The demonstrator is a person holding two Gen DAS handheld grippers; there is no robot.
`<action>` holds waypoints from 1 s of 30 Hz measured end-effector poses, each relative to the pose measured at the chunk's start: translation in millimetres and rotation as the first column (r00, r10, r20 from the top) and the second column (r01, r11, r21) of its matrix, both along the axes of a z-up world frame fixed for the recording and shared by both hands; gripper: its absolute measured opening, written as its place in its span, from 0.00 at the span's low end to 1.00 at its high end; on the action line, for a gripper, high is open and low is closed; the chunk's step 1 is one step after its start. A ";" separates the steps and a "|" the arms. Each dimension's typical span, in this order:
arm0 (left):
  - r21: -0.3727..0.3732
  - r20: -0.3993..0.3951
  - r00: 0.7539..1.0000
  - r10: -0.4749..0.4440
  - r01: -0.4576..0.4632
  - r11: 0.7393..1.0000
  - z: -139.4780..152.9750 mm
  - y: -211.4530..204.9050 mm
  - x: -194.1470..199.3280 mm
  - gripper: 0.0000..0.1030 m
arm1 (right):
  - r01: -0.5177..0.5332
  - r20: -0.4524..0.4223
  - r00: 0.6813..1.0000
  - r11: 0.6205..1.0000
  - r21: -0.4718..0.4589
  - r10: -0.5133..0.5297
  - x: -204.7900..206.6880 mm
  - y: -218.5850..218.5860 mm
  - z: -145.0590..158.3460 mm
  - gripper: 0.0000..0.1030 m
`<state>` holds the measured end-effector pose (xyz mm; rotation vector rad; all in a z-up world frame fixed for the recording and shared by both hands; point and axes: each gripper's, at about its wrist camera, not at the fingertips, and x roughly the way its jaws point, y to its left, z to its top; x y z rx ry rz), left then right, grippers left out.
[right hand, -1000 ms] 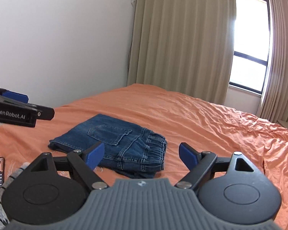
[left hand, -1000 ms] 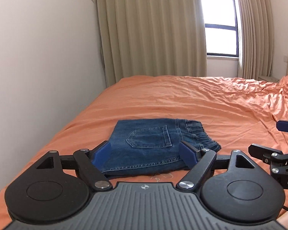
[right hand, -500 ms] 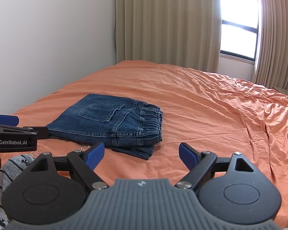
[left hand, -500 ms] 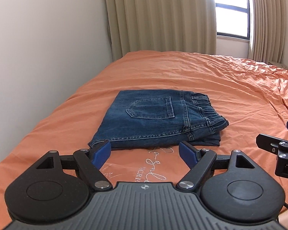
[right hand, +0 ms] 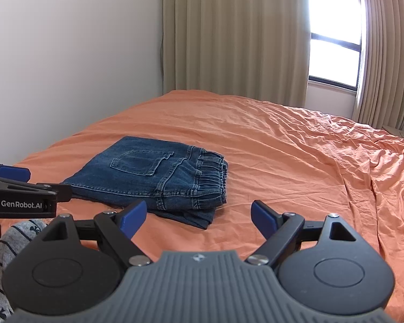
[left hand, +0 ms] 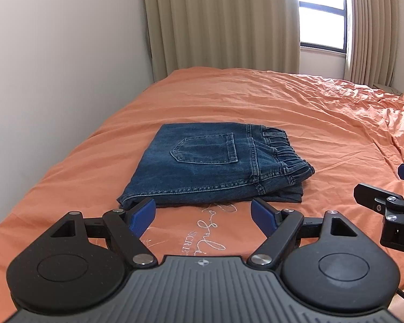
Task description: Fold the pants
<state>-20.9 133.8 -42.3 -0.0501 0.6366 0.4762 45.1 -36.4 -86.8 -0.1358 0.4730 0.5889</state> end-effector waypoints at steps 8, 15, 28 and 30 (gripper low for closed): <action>0.000 -0.003 1.000 -0.007 0.007 1.000 1.9 -1.1 0.3 0.91 | -0.002 -0.002 1.000 1.000 0.009 0.002 0.6 -1.4 0.2 0.79; -0.004 -0.005 1.000 -0.009 0.009 1.000 3.1 -3.6 0.4 0.91 | 0.000 -0.010 1.000 1.000 0.014 0.000 1.1 -1.7 0.0 0.79; -0.007 -0.006 1.000 -0.012 0.012 1.000 4.2 -7.0 1.0 0.91 | 0.006 -0.029 1.000 1.000 0.019 -0.005 2.5 -3.6 -2.6 0.79; -0.007 -0.004 1.000 -0.013 0.013 1.000 4.8 -7.7 1.1 0.91 | 0.009 -0.031 0.999 1.000 0.022 -0.008 2.1 -4.2 -3.3 0.79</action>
